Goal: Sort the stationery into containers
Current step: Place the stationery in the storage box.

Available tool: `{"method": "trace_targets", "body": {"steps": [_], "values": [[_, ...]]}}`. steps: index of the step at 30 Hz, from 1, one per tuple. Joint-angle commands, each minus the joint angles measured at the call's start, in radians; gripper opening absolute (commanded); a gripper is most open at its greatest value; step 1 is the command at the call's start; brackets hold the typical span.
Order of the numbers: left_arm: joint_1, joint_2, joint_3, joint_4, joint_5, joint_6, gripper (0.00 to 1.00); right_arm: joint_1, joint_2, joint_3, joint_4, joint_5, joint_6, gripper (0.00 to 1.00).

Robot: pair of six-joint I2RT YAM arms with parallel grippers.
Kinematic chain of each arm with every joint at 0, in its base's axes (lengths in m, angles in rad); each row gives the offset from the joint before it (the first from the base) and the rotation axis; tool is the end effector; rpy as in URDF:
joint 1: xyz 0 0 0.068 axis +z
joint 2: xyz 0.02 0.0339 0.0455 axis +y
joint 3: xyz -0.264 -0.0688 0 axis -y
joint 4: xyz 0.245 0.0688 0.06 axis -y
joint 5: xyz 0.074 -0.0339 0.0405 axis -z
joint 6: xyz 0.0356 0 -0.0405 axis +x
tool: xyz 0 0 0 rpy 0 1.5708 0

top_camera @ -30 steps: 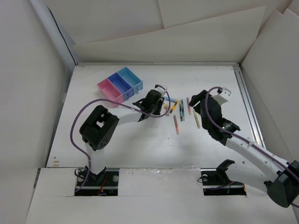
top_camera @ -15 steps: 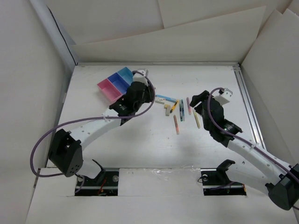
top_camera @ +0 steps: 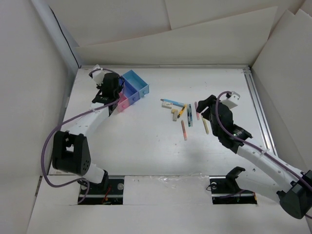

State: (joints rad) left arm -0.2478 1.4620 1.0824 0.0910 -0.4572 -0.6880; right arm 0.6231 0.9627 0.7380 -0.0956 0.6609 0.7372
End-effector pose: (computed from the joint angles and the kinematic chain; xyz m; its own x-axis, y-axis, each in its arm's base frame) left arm 0.3361 -0.0688 0.3107 -0.0924 -0.5644 -0.8203 -0.3221 0.7965 -0.5117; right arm 0.1900 0.1096 0.3019 -0.1809 0.5235 -0.8326 0.1811 0.8498 0.4949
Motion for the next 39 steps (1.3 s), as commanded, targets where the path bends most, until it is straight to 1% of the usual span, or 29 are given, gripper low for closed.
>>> {"method": "trace_targets", "body": {"steps": [1, 4, 5, 9, 15, 22, 26, 28, 32, 33, 36, 37, 39], "values": [[-0.016, 0.085, 0.081, -0.049, -0.083, -0.03, 0.0, 0.0, 0.005, 0.024, 0.046, -0.03, -0.018, 0.68], [0.007, 0.155, 0.132, -0.125, -0.109, -0.03, 0.0, 0.0, 0.005, 0.024, 0.046, -0.044, -0.027, 0.68], [0.027, 0.187, 0.132, -0.125, -0.109, -0.03, 0.0, 0.0, 0.005, 0.024, 0.046, -0.044, -0.027, 0.68], [0.059, 0.227, 0.122, -0.11, -0.089, -0.048, 0.0, 0.0, 0.005, 0.024, 0.046, -0.044, -0.027, 0.68], [0.059, 0.268, 0.142, -0.112, -0.089, -0.039, 0.0, 0.009, 0.016, 0.024, 0.046, -0.057, -0.027, 0.68], [0.059, 0.308, 0.155, -0.114, -0.089, -0.028, 0.07, 0.009, 0.038, 0.034, 0.046, -0.057, -0.027, 0.68], [0.059, 0.327, 0.165, -0.125, -0.089, -0.028, 0.08, 0.009, 0.047, 0.034, 0.046, -0.057, -0.027, 0.68], [0.059, 0.327, 0.165, -0.125, -0.089, -0.028, 0.11, 0.009, 0.047, 0.034, 0.046, -0.057, -0.027, 0.68], [0.059, 0.327, 0.155, -0.116, -0.089, -0.028, 0.27, 0.009, 0.047, 0.034, 0.046, -0.057, -0.027, 0.68], [0.059, 0.318, 0.155, -0.116, -0.089, -0.028, 0.28, 0.009, 0.047, 0.034, 0.046, -0.057, -0.027, 0.68], [0.059, 0.307, 0.145, -0.106, -0.098, -0.028, 0.38, 0.009, 0.047, 0.034, 0.046, -0.057, -0.027, 0.68], [0.059, 0.307, 0.145, -0.106, -0.098, -0.028, 0.4, 0.009, 0.047, 0.034, 0.046, -0.057, -0.027, 0.68], [0.059, 0.294, 0.145, -0.106, -0.098, -0.028, 0.4, 0.009, 0.047, 0.034, 0.046, -0.057, -0.027, 0.68]]}}
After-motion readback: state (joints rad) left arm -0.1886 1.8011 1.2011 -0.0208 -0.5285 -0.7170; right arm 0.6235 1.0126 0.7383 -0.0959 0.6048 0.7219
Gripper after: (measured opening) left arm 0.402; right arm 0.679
